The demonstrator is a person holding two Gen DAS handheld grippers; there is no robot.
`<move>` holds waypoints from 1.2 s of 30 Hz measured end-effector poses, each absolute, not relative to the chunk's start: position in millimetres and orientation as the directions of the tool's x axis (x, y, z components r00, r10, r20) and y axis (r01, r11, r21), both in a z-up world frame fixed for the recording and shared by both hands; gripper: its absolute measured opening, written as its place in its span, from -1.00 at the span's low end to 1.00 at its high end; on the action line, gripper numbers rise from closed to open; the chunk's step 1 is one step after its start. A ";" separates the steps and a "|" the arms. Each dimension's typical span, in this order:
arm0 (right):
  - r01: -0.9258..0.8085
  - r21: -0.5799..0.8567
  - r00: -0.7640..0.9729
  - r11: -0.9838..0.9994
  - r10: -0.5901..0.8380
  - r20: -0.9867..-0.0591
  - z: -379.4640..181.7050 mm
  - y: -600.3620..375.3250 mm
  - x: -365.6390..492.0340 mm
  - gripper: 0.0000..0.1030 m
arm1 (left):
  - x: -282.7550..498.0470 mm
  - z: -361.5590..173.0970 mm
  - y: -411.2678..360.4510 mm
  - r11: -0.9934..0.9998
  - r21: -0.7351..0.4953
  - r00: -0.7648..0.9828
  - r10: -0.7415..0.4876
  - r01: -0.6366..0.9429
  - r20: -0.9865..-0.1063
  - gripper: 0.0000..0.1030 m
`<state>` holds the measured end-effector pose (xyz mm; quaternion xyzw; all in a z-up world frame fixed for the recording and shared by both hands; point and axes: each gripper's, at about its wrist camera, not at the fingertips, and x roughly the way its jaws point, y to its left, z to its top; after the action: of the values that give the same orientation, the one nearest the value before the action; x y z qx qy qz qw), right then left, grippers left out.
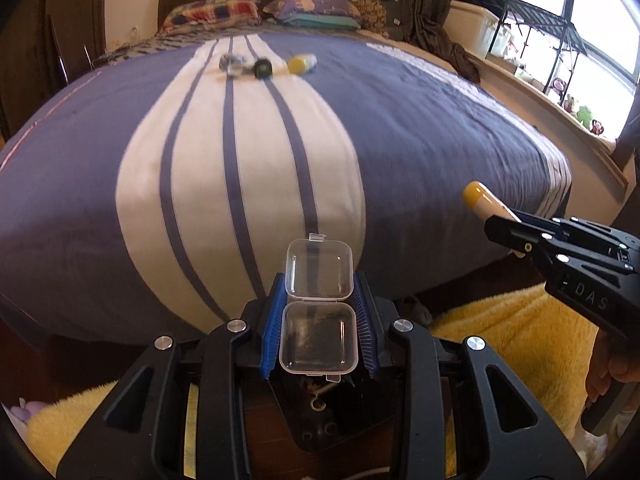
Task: Collect trash
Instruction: 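Carry the white tube and clear case in both tools down to the bin, then open both tools over the bin to drop tube and case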
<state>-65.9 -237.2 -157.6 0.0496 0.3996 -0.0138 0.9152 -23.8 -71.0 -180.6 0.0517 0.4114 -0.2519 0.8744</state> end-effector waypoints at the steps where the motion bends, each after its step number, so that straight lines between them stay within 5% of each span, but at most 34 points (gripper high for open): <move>1: 0.066 0.076 0.672 0.995 0.012 -0.741 -163.7 -236.4 -68.5 -0.60 | -26.3 -187.7 -71.6 0.867 -0.118 0.524 -0.395 0.484 -0.755 -0.39; 23: 0.076 0.172 0.379 0.982 0.131 -0.916 -308.4 -218.9 -59.3 -0.60 | -21.7 -342.7 -68.4 0.883 -0.193 0.239 -0.316 0.428 -0.918 -0.39; 36: 0.100 0.243 0.278 0.965 0.207 -0.938 -348.9 -220.4 -30.2 -0.56 | -10.8 -384.4 -77.0 0.880 -0.231 0.103 -0.298 0.416 -0.949 -0.38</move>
<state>-30.2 -220.4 -348.9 0.1280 0.5999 0.0340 0.7890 -10.8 -77.0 -384.4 0.0469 0.6249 -0.2409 0.7411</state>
